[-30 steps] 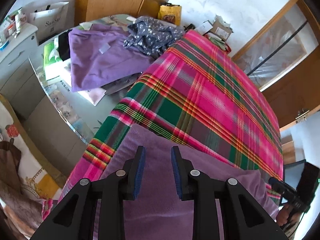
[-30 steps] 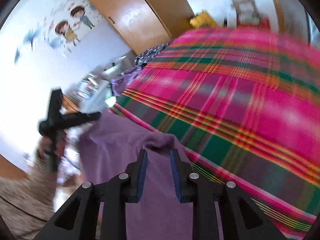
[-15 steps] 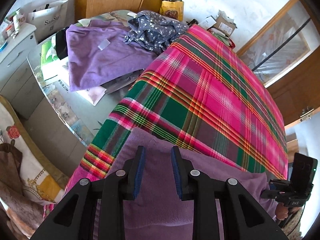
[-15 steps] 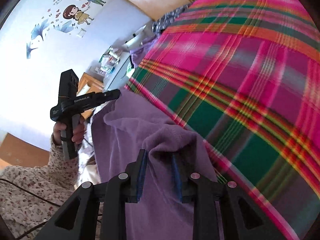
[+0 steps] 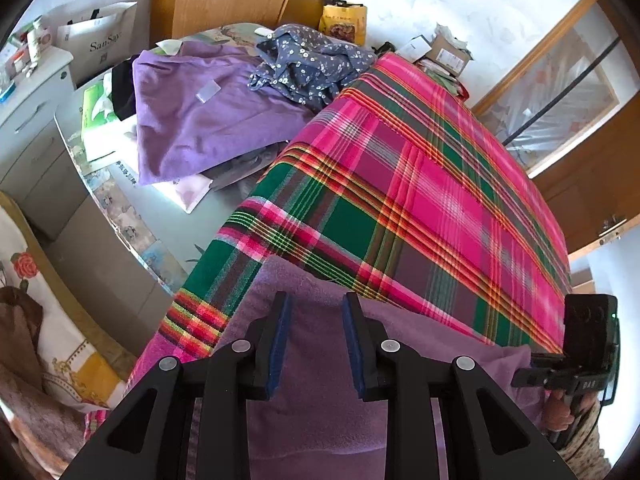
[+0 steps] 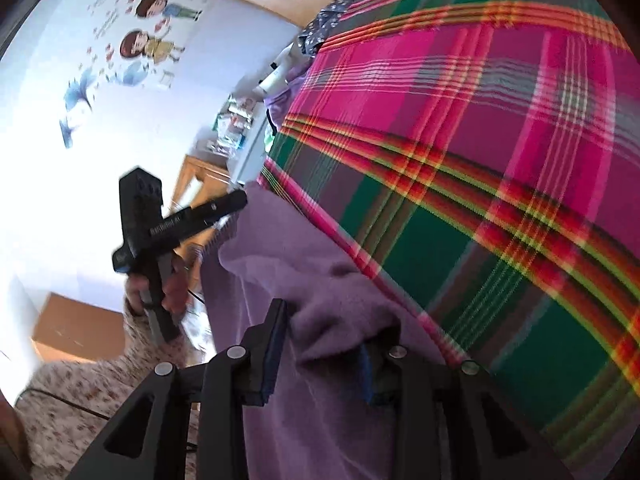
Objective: Fold clothes
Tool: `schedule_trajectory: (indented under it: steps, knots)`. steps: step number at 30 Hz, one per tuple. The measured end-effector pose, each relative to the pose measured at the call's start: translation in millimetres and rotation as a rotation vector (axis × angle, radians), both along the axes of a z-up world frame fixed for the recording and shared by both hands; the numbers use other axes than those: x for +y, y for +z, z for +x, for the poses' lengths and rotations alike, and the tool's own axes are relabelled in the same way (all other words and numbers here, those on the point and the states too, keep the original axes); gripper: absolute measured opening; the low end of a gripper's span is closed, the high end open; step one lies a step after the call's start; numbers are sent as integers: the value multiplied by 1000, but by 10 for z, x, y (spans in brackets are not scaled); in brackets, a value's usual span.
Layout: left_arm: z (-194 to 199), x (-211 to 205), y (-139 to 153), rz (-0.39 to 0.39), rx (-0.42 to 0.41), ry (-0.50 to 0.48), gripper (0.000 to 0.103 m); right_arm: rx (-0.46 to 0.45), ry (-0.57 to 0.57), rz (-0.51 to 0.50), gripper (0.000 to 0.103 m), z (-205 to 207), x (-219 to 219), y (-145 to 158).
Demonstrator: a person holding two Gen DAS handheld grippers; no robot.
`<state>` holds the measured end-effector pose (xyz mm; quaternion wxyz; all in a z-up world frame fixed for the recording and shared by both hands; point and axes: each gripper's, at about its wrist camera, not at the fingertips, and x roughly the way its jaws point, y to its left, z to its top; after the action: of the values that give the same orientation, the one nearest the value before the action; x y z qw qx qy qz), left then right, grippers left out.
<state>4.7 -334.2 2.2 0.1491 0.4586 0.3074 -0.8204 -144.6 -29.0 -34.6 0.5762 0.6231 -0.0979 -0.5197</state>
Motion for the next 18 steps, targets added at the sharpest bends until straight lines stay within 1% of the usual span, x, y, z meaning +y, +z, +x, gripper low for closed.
schedule_trajectory:
  steps: [2,3,4,5,6,8,9,10,12,16,18]
  knots:
    - [6,-8,-2,5,3,5,27,-37,-19,-26,33,-30,23,-23]
    - [8,-12,-3,7,5,7,27,-61,-35,-55,33,-50,62,-27]
    - [11,-15,-4,9,7,9,27,-80,-53,-81,31,-67,109,-31]
    - [12,-16,-4,10,8,10,27,-89,-69,-97,28,-79,153,-31]
    - [13,-18,-5,11,9,11,27,-100,-84,-110,18,-90,197,-39]
    - [10,-26,-4,13,10,18,27,-121,-107,-128,15,-109,281,-60]
    - [7,-29,-4,11,10,20,27,-126,-115,-130,10,-118,318,-67]
    - [5,-32,-5,11,10,24,27,-131,-123,-132,8,-128,355,-75]
    - [3,-41,-6,12,11,34,27,-119,-137,-129,6,-138,418,-53]
    - [-1,-44,-7,8,11,43,27,-82,-140,-137,5,-118,502,41]
    - [-7,-42,-6,2,8,47,27,-51,-159,-102,8,-127,524,59]
